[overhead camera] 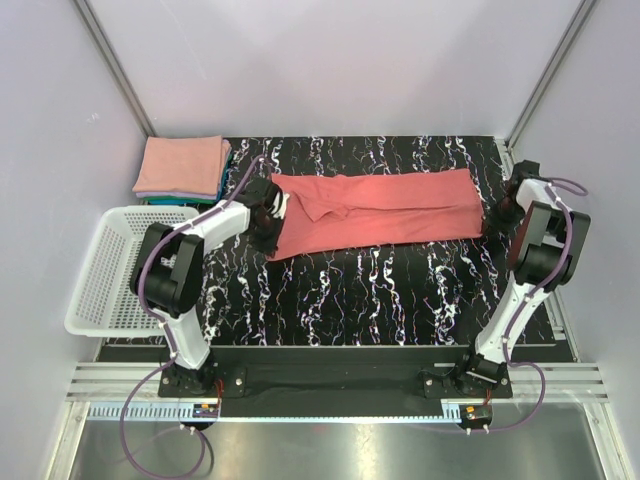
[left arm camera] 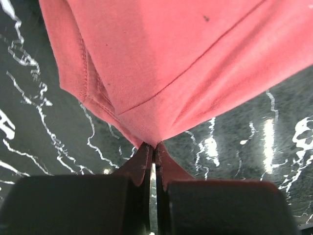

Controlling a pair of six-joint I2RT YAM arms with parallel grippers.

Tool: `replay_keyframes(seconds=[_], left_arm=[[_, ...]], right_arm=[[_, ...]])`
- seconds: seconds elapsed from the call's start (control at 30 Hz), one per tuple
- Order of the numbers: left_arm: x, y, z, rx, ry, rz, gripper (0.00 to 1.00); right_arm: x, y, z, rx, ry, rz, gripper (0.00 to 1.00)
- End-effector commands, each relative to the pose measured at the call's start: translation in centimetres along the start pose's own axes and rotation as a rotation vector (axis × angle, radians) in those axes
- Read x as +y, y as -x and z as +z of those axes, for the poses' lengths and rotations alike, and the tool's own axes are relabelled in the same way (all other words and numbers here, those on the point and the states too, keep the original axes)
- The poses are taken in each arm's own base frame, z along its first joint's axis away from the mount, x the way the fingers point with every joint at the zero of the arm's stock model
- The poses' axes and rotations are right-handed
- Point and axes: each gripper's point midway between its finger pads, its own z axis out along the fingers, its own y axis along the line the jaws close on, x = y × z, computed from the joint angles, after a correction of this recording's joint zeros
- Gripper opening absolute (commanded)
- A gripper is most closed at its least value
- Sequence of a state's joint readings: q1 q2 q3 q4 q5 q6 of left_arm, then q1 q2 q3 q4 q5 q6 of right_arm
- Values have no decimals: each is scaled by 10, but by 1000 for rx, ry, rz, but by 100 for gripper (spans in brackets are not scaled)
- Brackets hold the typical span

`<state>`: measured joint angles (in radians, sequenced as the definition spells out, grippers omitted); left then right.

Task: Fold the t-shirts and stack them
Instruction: Fold the tshirt

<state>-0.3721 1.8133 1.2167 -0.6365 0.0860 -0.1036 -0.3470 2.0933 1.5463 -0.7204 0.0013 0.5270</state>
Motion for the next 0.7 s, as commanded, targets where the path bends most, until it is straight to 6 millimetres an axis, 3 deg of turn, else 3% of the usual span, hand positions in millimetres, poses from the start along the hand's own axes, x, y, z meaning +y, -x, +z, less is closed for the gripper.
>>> replay_keyframes(seconds=[0.0, 0.13, 0.2, 0.23, 0.27, 0.33, 0.4, 0.53, 0.6, 0.67], left_arm=[[6, -7, -11, 16, 7, -22, 0], [3, -3, -16, 16, -5, -37, 3], [5, 0, -22, 11, 9, -57, 10], [4, 1, -25, 11, 13, -75, 14], [6, 3, -28, 9, 23, -87, 21], [6, 14, -43, -19, 44, -114, 36], [8, 27, -56, -61, 73, -169, 38], [-2, 86, -93, -264, 42, -287, 41], [-24, 111, -97, -333, -78, -320, 41], [-34, 124, -87, -339, -136, -391, 42]], right_arm=[[-20, -8, -25, -28, -60, 5, 0], [-41, -21, -35, -26, -134, 9, 0], [-42, -27, -41, -14, -131, 33, 9], [-41, -31, -47, -14, -109, 39, 16], [-40, -31, -51, -18, -101, 49, 36], [-37, -29, -61, -34, -86, 58, 52], [-35, -30, -67, -27, -80, 58, 65], [-29, -26, -88, -45, -58, 68, 70], [-23, -16, -100, -75, -40, 89, 72], [-12, -10, -110, -84, -1, 125, 75]])
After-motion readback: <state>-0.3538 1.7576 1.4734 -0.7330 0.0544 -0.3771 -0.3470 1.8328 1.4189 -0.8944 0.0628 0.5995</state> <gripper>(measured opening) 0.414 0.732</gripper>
